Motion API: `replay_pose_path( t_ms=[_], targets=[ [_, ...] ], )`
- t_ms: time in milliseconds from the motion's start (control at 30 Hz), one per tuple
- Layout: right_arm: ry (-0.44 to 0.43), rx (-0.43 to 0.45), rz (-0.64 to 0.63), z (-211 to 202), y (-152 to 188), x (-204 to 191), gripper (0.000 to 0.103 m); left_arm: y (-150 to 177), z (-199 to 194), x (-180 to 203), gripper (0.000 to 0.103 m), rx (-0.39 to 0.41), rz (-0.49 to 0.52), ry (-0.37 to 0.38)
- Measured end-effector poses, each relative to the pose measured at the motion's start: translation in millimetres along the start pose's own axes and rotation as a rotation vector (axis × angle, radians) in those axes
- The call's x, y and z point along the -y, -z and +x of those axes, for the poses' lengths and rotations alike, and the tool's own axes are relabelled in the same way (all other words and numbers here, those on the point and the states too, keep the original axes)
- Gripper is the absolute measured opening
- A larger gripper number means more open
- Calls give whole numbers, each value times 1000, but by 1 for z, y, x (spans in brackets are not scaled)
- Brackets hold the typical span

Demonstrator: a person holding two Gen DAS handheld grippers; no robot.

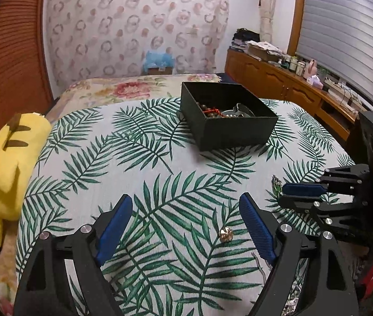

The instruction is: Organize jewelry

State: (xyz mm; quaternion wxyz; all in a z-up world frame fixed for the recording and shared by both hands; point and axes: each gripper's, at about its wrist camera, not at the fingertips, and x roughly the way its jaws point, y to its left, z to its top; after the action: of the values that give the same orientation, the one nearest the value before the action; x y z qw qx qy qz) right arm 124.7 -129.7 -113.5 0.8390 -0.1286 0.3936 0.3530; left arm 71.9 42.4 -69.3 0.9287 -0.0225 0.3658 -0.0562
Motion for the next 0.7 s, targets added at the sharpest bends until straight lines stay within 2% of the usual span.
replay_pose_path(
  t_ms=[400, 433, 467, 567, 700],
  targets=[
    [94, -33, -19, 17, -14, 0, 21, 11, -13, -4, 80, 14, -23, -2],
    [98, -29, -28, 18, -13, -1, 11, 12, -14, -3, 80, 13, -26, -4],
    [92, -26, -30, 18, -13, -1, 7, 14, -14, -3, 80, 10, -29, -3],
    [75, -12, -26, 12, -11, -1, 7, 18, -18, -1, 80, 1, -33, 0],
    [63, 42, -8, -14, -7, 1, 7, 24, -24, 6, 80, -8, -21, 9]
  ],
)
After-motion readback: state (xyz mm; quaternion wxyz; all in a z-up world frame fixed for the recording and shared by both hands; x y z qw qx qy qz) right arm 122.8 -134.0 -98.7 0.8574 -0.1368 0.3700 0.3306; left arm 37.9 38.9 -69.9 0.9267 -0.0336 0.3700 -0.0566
